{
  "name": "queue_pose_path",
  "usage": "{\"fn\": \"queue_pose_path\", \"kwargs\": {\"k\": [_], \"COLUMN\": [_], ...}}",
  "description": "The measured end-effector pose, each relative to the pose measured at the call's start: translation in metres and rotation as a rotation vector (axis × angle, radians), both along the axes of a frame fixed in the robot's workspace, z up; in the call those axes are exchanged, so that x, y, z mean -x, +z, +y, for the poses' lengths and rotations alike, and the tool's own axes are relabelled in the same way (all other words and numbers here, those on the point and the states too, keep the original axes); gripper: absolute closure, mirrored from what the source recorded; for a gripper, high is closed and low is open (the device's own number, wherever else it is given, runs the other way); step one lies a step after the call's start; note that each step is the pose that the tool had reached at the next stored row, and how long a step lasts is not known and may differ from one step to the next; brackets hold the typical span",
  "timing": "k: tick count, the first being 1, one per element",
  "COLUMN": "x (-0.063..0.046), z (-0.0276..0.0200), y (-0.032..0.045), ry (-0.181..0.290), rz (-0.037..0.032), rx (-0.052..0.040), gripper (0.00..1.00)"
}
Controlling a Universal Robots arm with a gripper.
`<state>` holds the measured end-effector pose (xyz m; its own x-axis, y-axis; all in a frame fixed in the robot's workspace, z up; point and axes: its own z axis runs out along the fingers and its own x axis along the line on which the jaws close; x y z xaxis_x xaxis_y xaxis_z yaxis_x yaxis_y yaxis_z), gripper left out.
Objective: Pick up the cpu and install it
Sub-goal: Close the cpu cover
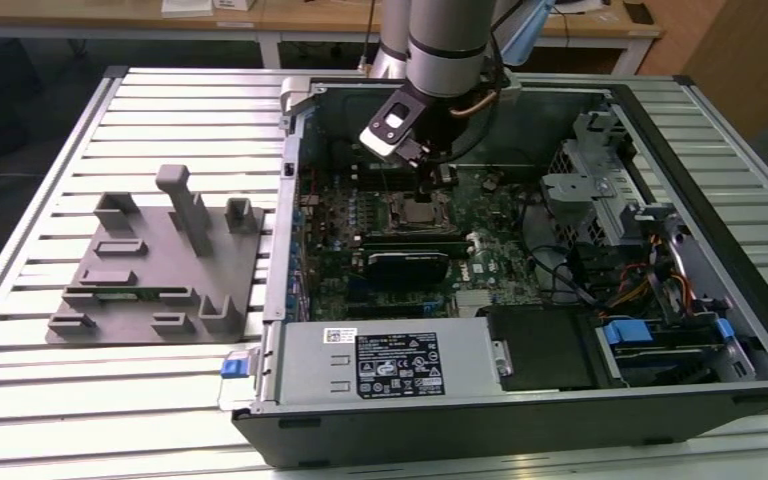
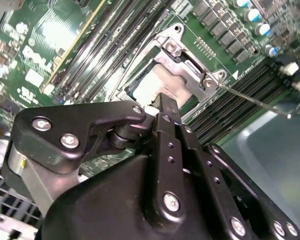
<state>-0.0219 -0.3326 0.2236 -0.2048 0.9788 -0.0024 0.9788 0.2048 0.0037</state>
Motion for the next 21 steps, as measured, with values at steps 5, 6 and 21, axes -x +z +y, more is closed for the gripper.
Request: {"fn": "queue_pose_path", "kwargs": {"k": [5, 6, 21], "x": [0.0000, 0.0000, 0.0000], "z": [0.0000, 0.0000, 0.0000], "y": [0.0000, 0.0000, -0.0002], "ry": [0.090, 0.108, 0.377], "rz": [0.0000, 0.0000, 0.0000], "rx": [0.0001, 0.0000, 0.0000], "gripper": [0.89, 0.89, 0.89]}}
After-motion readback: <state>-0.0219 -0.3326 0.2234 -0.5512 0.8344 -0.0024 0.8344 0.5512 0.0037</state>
